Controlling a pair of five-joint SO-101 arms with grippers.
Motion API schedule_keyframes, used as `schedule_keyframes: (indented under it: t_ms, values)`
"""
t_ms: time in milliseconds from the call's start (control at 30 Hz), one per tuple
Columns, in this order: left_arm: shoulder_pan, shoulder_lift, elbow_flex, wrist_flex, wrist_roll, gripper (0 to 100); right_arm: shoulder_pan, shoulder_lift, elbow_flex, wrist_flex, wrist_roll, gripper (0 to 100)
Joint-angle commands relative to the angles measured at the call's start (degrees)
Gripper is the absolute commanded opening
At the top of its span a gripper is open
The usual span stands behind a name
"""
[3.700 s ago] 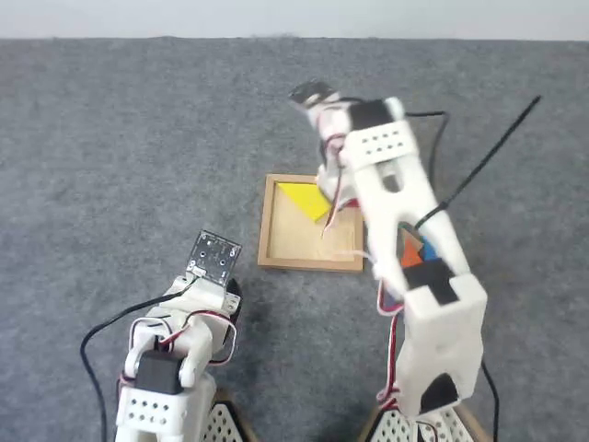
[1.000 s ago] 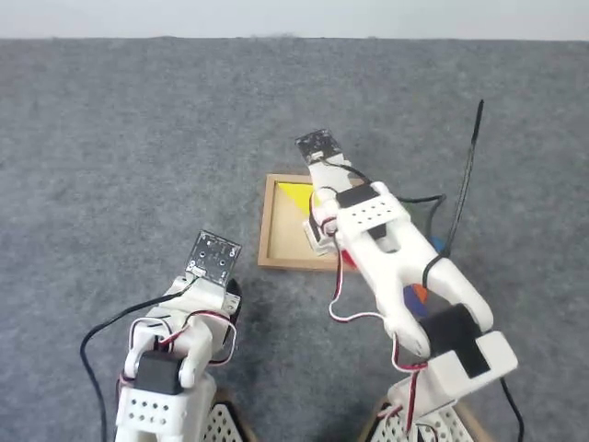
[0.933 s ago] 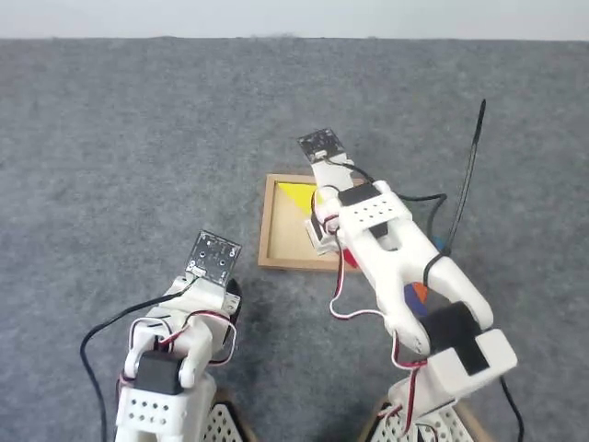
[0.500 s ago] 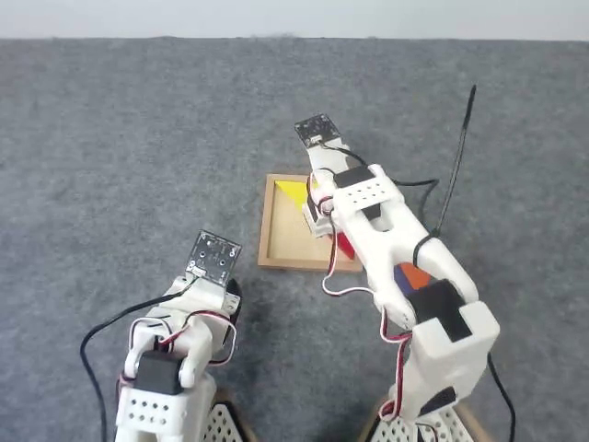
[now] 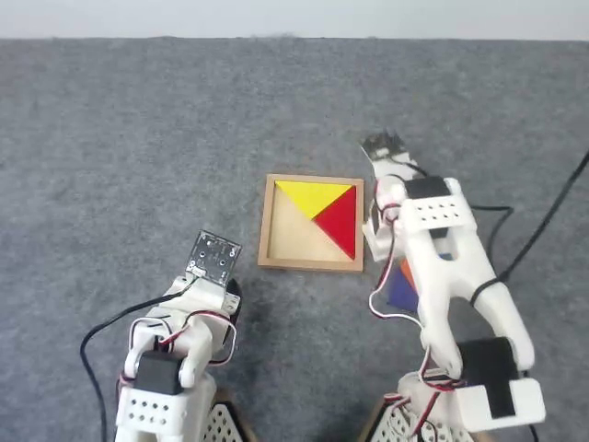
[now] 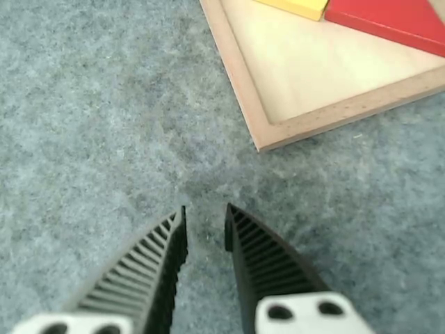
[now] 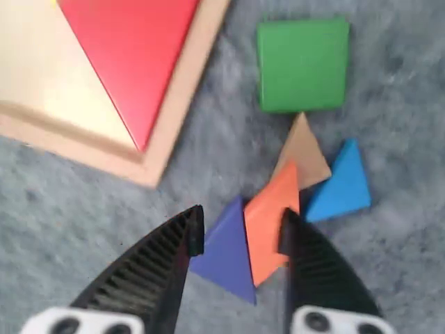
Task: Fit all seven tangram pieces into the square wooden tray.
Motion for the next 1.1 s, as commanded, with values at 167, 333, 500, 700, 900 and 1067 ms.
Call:
schedule_keyframes:
  t_ms: [167,333,500,700,900,1067]
  values:
    - [0.1,0.1,-0.4,-0.2,0.4,9,1.5,3.7,4.1,-5.0,3.6,22.7]
    - [0.1,0.1,-0.4,-0.2,0.4,9,1.7,8.3,5.4,-8.2,3.6,22.7]
    - [0.1,0.1,-0.4,-0.2,0.4,9,5.3,9.7,4.0,-8.7,3.6,22.6]
    - [0.1,0.1,-0.4,-0.2,0.4,9,8.9,9.2,1.5,-8.7,3.6,10.8]
    - [0.1,0.1,-0.4,-0.2,0.4,9,8.9,9.3,-2.8,-8.3,3.7,4.3]
    - [0.1,0.1,-0.4,-0.2,0.4,9,8.7,9.2,-8.8,-6.3,3.2,1.2]
